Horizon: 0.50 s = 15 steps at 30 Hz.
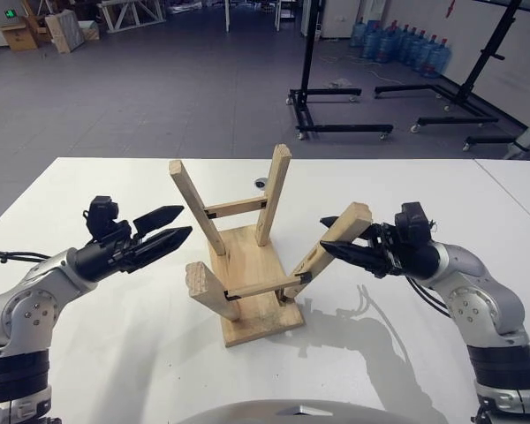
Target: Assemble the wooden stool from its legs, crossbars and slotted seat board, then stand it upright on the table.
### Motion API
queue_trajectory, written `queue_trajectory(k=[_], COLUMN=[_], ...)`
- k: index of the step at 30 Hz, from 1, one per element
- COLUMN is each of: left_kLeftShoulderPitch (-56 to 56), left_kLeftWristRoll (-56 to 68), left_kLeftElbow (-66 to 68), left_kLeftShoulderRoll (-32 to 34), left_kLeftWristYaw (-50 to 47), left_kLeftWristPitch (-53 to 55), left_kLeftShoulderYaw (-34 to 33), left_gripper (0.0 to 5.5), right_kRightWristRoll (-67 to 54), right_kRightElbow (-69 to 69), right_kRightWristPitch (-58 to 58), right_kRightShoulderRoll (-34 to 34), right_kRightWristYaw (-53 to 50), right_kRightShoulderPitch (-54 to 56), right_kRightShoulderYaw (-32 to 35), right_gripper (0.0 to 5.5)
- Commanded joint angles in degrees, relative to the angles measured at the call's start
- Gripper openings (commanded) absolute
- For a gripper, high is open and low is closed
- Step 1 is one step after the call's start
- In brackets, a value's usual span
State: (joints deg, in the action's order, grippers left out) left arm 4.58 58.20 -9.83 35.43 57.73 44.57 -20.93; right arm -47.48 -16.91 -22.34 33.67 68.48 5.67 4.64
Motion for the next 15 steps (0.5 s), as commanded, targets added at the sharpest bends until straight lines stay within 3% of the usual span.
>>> queue_trajectory(k=[1,6,15], left_kLeftShoulderPitch=[2.04,3.24,5.32], left_kLeftWristRoll=[-1.68,-2.68,-6.91], left_kLeftElbow=[2.26,3.88,8.46], left_kLeftShoulderRoll=[0.95,-0.54,1.03], left_kLeftWristYaw=[-1.58,-2.61,-1.78], left_kLeftWristPitch=[-1.11,-2.26,-4.51], left_kLeftShoulderYaw=[-0.63,0.44,0.62], left_gripper=[5.4,5.4,5.4], right_kRightWristRoll=[1.67,2.2,3.56], right_kRightElbow=[-2.83,-2.43,-4.25], right_kRightWristPitch=[-2.58,-1.62,4.12], right_kRightShoulderRoll=[4.42,7.02,2.68], right_kRightWristYaw=[3.12,6.1,5.17], right_kRightShoulderPitch=[-1.65,-0.36,-1.2], right_kRightShoulderYaw=[-2.43,-2.97,-5.01], right_gripper=[2.05,2.05,2.05])
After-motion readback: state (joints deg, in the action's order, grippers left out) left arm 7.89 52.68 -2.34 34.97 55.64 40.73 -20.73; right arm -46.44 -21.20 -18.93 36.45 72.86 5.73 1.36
